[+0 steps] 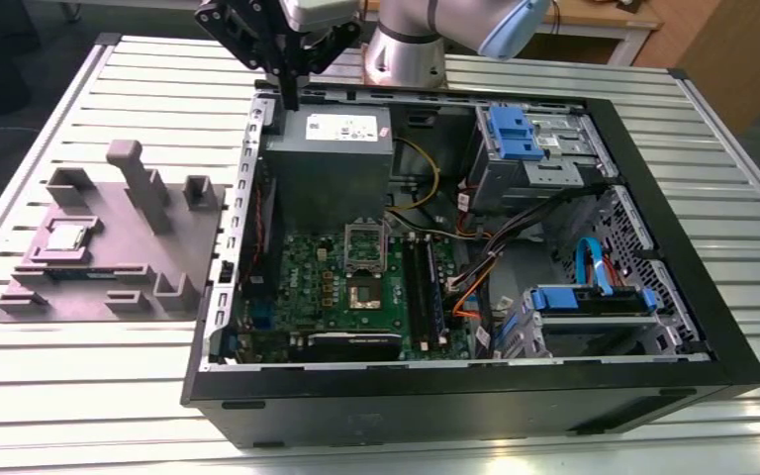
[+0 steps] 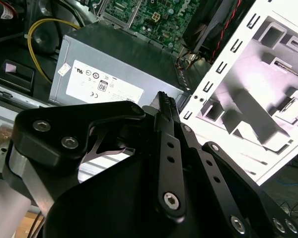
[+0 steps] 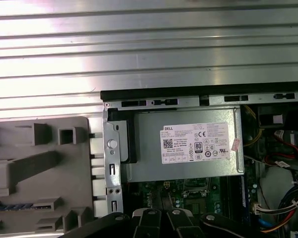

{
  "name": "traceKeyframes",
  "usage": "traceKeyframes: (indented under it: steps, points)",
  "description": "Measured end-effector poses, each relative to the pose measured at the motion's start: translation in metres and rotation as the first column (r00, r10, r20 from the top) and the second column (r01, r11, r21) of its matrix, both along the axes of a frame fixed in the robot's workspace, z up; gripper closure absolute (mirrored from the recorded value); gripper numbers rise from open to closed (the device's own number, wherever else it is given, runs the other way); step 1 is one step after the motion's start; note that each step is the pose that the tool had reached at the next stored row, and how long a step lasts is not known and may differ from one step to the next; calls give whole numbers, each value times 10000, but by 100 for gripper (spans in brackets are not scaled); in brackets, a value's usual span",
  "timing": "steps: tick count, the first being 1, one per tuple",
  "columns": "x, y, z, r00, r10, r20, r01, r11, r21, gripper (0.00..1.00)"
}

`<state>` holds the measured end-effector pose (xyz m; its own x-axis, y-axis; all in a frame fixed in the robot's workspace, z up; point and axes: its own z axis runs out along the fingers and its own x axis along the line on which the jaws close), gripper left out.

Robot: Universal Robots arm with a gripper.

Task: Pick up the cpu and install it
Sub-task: 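Reach for the cpu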

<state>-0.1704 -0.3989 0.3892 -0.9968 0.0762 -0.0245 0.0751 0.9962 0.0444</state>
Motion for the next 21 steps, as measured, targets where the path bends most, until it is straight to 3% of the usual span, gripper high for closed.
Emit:
traceKeyframes:
  steps: [21]
  points:
    - [-69, 0, -1, 10000, 0, 0, 0, 10000, 0, 90]
